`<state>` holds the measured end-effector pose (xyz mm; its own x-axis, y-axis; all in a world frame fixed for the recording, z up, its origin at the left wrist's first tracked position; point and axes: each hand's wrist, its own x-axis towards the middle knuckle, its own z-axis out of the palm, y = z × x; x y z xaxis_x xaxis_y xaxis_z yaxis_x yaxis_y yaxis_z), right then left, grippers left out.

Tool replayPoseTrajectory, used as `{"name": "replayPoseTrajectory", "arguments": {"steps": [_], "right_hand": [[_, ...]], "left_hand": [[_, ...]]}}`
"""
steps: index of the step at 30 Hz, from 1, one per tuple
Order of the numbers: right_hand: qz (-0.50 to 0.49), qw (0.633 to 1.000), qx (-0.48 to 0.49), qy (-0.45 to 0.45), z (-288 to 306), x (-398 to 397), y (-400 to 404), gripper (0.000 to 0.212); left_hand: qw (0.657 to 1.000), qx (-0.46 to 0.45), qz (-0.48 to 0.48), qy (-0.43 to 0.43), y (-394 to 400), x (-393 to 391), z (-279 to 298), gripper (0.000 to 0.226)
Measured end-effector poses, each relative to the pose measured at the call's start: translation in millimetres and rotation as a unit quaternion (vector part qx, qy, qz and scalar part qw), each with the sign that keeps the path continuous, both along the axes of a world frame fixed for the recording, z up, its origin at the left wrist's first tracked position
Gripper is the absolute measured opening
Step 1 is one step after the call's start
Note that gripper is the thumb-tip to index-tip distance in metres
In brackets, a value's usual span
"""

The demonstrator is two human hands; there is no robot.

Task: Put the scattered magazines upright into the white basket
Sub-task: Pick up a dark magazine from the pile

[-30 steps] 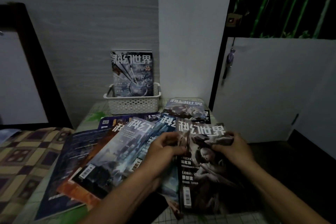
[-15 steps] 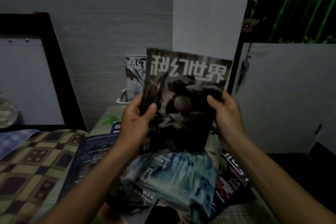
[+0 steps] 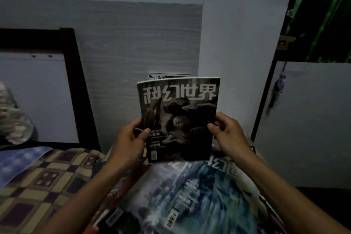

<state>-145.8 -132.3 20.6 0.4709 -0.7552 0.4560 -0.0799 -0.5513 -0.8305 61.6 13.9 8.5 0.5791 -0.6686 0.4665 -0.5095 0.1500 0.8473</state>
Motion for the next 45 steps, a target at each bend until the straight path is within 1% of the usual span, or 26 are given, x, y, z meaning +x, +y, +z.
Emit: {"name": "replayPoseTrajectory", "arguments": {"steps": [4,6,9,12,16,21,24,27,29,30,32,34,36,38,39,41,43,44,45], "right_hand": [[-0.048,0.997,0.028,-0.061,31.9,40.6,-34.4,0.015],[-0.068,0.993,0.041,-0.089,48.4,64.4,-54.8,0.015],[-0.096,0.988,0.062,-0.102,57.5,99.5,-86.8,0.015],[-0.126,0.985,0.079,-0.084,44.3,130.8,-119.5,0.015],[-0.164,0.976,0.121,-0.075,6.5,161.4,-158.5,0.021],[-0.191,0.968,0.152,-0.049,-38.3,177.2,-178.6,0.023],[-0.186,0.969,0.157,-0.038,-47.6,179.6,-183.4,0.024],[-0.190,0.972,0.141,-0.016,-44.4,178.1,-191.4,0.019],[-0.196,0.974,0.108,0.016,-41.7,176.6,-193.7,0.007],[-0.203,0.975,0.080,0.039,-41.3,175.3,-193.1,0.008],[-0.215,0.972,0.036,0.083,-41.1,172.1,-188.6,0.015],[-0.214,0.971,0.023,0.108,-38.4,164.8,-178.5,0.018],[-0.193,0.974,0.006,0.116,-35.3,151.4,-162.7,0.014],[-0.159,0.982,-0.003,0.101,-33.5,127.5,-139.7,0.011],[-0.138,0.986,-0.005,0.098,-34.2,111.9,-126.4,0.011],[-0.096,0.988,-0.002,0.120,-43.0,76.5,-98.5,0.010],[-0.063,0.986,0.017,0.154,-51.7,40.7,-73.7,0.011],[-0.051,0.984,0.021,0.171,-54.1,22.9,-60.8,0.014],[-0.042,0.981,0.015,0.187,-54.9,4.9,-48.7,0.018]], "left_hand": [[0.996,-0.062,0.063,-0.015,-36.5,36.5,40.3,0.026],[0.995,-0.083,0.062,0.007,-60.7,59.7,58.7,0.028],[0.994,-0.076,0.076,0.030,-98.9,89.0,69.4,0.021],[0.992,-0.060,0.104,0.039,-136.0,113.1,57.7,0.013],[0.991,-0.028,0.124,0.049,-173.6,136.5,21.3,0.013],[0.987,0.022,0.151,0.056,-195.9,151.3,-26.0,0.012],[0.986,0.031,0.145,0.072,-200.8,159.1,-37.9,0.011],[0.986,0.032,0.149,0.065,-204.9,162.4,-38.2,0.012],[0.984,0.033,0.169,0.050,-207.9,163.5,-38.2,0.012],[0.981,0.036,0.184,0.042,-208.9,162.9,-39.0,0.012],[0.978,0.042,0.198,0.046,-209.2,160.6,-41.0,0.015],[0.979,0.055,0.191,0.050,-204.5,154.2,-41.5,0.017],[0.979,0.072,0.192,0.004,-189.5,144.1,-40.8,0.022],[0.979,0.072,0.175,-0.074,-164.8,124.9,-37.7,0.023],[0.981,0.069,0.155,-0.097,-150.3,110.3,-35.0,0.021],[0.988,0.078,0.089,-0.102,-119.3,73.5,-34.0,0.015],[0.985,0.130,-0.024,-0.108,-91.1,33.3,-32.7,0.010],[0.972,0.178,-0.098,-0.114,-77.3,13.2,-32.4,0.009],[0.948,0.240,-0.165,-0.129,-65.5,-5.6,-32.0,0.007]]}}
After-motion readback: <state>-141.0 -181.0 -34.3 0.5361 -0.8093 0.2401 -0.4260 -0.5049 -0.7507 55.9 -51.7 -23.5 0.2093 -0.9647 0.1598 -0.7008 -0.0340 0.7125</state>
